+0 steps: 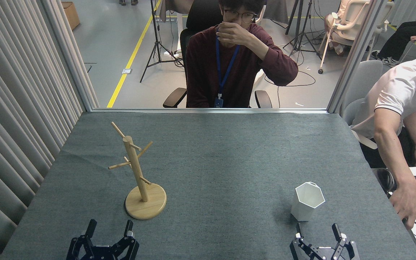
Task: Hang cup on storage rack
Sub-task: 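Move the right gripper to the white hexagonal cup, then close the right gripper around the white cup's rim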
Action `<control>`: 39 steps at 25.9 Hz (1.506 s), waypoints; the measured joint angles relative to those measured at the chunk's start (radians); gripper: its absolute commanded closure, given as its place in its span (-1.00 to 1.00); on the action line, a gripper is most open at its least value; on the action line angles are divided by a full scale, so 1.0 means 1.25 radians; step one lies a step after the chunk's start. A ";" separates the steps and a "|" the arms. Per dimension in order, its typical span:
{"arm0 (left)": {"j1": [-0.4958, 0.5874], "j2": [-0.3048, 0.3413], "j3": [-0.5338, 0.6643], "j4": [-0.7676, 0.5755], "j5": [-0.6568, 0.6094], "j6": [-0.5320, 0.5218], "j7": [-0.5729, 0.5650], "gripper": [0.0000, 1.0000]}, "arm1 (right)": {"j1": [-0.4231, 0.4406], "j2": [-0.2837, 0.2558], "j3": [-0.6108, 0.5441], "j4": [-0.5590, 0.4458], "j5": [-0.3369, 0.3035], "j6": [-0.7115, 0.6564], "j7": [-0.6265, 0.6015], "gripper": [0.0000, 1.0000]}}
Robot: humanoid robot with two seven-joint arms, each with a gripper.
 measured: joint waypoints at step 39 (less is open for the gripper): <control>0.003 0.004 0.001 0.000 0.001 0.004 0.030 -1.00 | -0.221 -0.034 -0.010 0.289 -0.002 -0.005 -0.004 -0.96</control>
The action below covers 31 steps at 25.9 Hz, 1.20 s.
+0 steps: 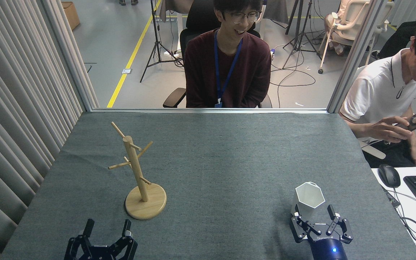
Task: Hang cup on storage rack
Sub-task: 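Close the right gripper around the white cup's rim, then lift the cup and carry it toward the left gripper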
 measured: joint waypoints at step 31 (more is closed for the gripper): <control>-0.011 0.009 0.008 0.005 -0.007 0.001 0.000 -1.00 | -0.117 -0.010 0.007 0.143 0.002 -0.005 -0.054 -0.23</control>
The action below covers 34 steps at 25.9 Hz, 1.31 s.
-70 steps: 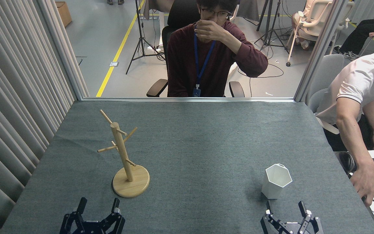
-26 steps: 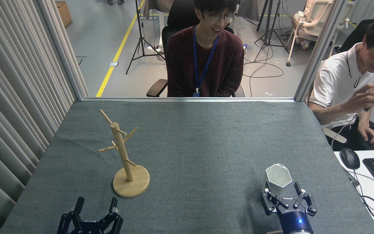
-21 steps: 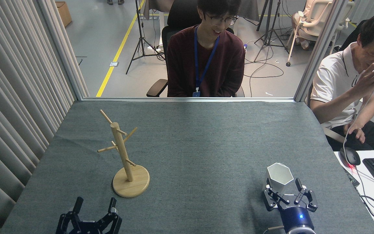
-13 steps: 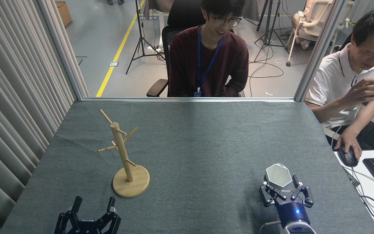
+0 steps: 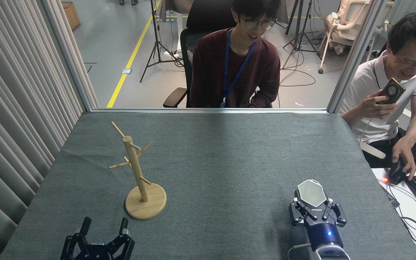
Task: Hang cup on storage rack
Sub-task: 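Lift the cup and carry it toward the left gripper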
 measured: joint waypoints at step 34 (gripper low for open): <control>-0.033 -0.003 -0.243 0.019 -0.230 -0.071 0.008 -1.00 | 0.215 0.212 0.342 -0.473 0.154 -0.020 -0.001 -0.23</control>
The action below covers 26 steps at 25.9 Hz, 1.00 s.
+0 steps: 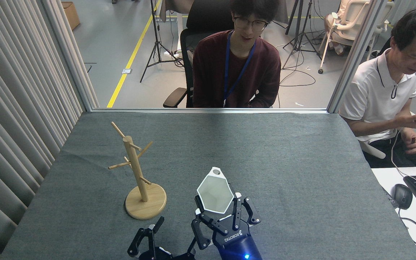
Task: Hang cup on storage rack
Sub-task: 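Lift the cup and carry it toward the left gripper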
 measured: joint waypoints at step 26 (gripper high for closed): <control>-0.005 -0.001 0.002 -0.003 -0.002 0.006 0.000 -1.00 | 0.083 -0.007 0.169 -0.048 0.019 0.044 0.038 -0.25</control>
